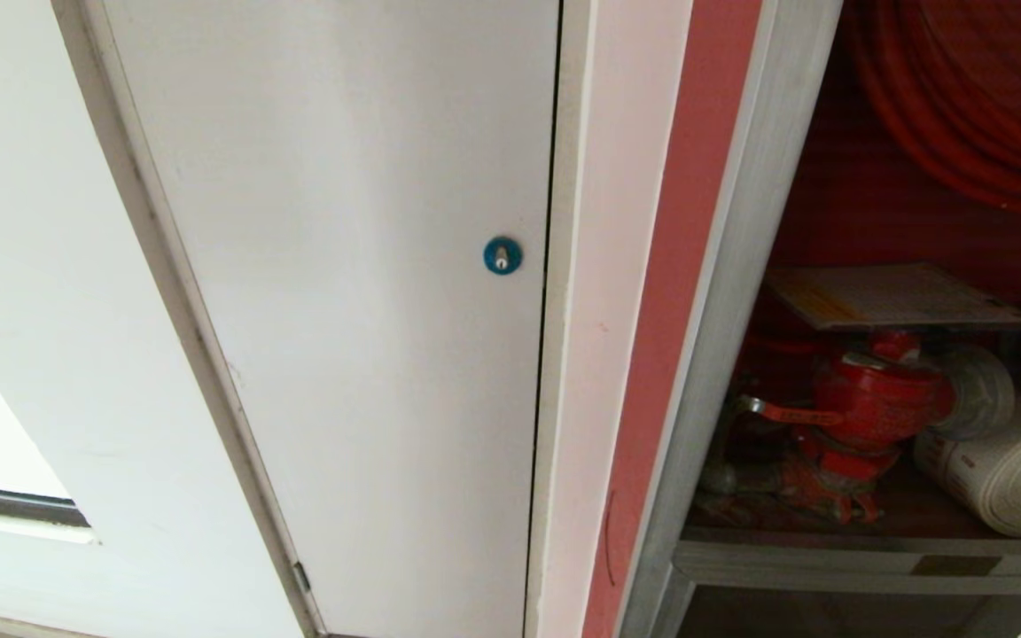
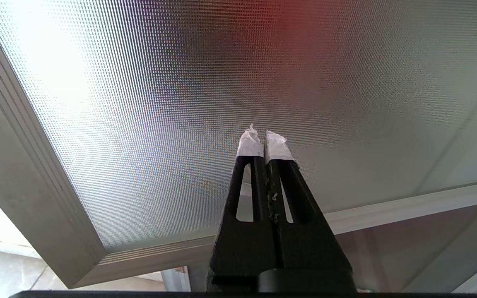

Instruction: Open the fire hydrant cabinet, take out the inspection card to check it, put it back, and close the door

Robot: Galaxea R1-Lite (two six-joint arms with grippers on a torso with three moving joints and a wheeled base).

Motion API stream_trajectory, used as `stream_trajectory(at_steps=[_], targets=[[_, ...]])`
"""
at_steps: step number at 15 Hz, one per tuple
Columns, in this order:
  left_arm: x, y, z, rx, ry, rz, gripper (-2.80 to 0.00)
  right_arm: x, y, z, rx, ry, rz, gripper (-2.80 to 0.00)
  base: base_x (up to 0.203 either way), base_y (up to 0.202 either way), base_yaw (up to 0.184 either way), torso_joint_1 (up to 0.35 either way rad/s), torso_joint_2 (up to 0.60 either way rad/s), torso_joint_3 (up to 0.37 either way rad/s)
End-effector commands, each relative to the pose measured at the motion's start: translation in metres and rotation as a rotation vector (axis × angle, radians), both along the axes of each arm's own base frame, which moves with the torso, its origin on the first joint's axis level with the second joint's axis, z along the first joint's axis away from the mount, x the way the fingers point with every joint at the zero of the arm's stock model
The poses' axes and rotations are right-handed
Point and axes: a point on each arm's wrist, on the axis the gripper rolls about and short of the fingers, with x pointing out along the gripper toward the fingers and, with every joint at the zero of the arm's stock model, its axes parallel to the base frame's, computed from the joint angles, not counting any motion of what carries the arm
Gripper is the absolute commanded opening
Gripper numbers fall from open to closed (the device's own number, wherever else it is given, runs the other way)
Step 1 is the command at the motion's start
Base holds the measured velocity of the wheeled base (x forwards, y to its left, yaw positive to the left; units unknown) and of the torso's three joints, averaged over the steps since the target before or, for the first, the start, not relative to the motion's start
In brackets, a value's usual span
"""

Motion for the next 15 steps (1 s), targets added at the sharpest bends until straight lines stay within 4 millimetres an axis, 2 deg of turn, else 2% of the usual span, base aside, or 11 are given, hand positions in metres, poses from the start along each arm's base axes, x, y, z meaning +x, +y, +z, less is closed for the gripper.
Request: stream_trajectory(at_steps=[1, 12, 15], targets=[[-0.0001, 0.0, -0.0001, 0.0, -0.002, 0.0, -2.8, 0.0005, 0.0, -0.0012, -0.001, 0.006, 0.001, -2.8, 0.0, 0.0, 0.0, 0.0, 0.0, 0.0], [-0.0001, 0.0, -0.0001, -0.007, -0.002, 0.001, -2.8, 0.0005, 0.0, -0.0012, -0.001, 0.006, 0.001, -2.8, 0.0, 0.0, 0.0, 0.0, 0.0, 0.0], [-0.0001, 0.0, -0.0001, -0.007, -0.002, 0.001, -2.8, 0.0005, 0.0, -0.0012, -0.001, 0.006, 0.001, -2.8, -0.157, 0.0, 0.002, 0.01, 0.0, 0.002]])
